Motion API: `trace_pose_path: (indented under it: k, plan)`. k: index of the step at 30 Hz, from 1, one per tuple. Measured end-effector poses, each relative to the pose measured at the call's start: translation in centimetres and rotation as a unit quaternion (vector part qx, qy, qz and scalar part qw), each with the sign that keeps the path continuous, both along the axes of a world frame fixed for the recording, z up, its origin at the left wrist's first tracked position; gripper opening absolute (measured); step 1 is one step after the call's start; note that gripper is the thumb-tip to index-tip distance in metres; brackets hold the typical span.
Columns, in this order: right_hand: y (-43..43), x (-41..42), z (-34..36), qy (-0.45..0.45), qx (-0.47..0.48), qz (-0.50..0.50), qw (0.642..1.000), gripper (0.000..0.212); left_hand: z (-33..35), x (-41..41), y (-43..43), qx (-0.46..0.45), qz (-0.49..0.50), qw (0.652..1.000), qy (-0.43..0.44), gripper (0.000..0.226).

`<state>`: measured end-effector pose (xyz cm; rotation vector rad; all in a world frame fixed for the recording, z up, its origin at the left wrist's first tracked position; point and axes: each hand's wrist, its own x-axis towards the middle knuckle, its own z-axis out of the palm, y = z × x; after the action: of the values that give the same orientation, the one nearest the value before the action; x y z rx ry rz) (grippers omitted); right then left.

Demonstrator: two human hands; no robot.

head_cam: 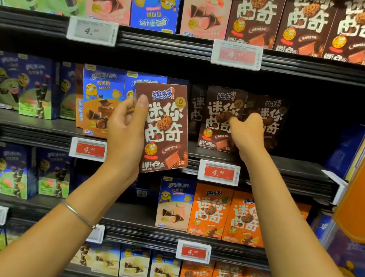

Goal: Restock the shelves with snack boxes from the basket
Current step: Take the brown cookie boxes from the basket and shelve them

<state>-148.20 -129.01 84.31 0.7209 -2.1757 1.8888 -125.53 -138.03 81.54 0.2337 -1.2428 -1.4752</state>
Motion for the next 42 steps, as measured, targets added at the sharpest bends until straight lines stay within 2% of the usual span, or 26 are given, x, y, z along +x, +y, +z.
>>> trace_pose_path:
  k: [4, 9, 13, 16, 20, 23, 27, 31, 37, 39, 42]
  plan:
    - [-1.4, -0.5, 0.4, 0.027, 0.062, -0.022, 0.997, 0.011, -0.1, 0.2, -0.1, -0.010, -0.005, 1.000, -0.005, 0.043]
    - [-2.3, -0.2, 1.0, 0.022, 0.112, -0.019, 0.993, 0.028, -0.6, 0.5, 0.1, -0.016, 0.003, 1.000, -0.017, 0.040]
    - [-2.9, 0.4, 1.2, 0.007, 0.124, 0.000, 0.992, 0.023, -1.1, 0.6, 0.4, -0.003, -0.004, 1.000, -0.019, 0.037]
    - [-3.0, 0.9, 1.4, 0.001, 0.128, 0.007, 0.992, 0.028, -1.0, 0.7, 0.4, 0.006, -0.009, 1.000, -0.019, 0.039]
    - [-3.0, 1.3, 1.4, -0.002, 0.134, 0.004, 0.991, 0.019, -1.0, 0.9, 0.3, 0.006, -0.010, 1.000, -0.016, 0.040]
    - [-3.1, 1.4, 1.4, -0.007, 0.130, 0.007, 0.991, 0.031, -1.0, 1.0, 0.2, 0.007, -0.015, 1.000, -0.019, 0.040]
    - [-3.4, 2.0, 1.7, 0.003, 0.155, 0.012, 0.988, 0.031, -1.0, 1.1, 0.1, 0.009, -0.023, 1.000, -0.014, 0.040]
    - [-3.6, 2.3, 1.7, 0.023, 0.148, 0.001, 0.989, 0.015, -1.0, 1.2, 0.0, 0.010, -0.029, 0.999, -0.011, 0.042]
    - [-2.9, 1.9, 1.1, 0.021, 0.118, -0.004, 0.993, 0.014, -1.1, 1.1, 0.1, 0.014, -0.036, 0.999, -0.018, 0.041]
    - [-2.3, 2.3, 0.7, 0.031, 0.091, -0.023, 0.995, 0.021, -1.1, 1.0, 0.2, 0.017, -0.039, 0.999, -0.018, 0.041]
    - [-0.7, 3.6, 0.2, 0.069, 0.044, -0.029, 0.996, 0.043, -1.1, 0.6, 0.5, 0.019, -0.046, 0.999, -0.018, 0.039]
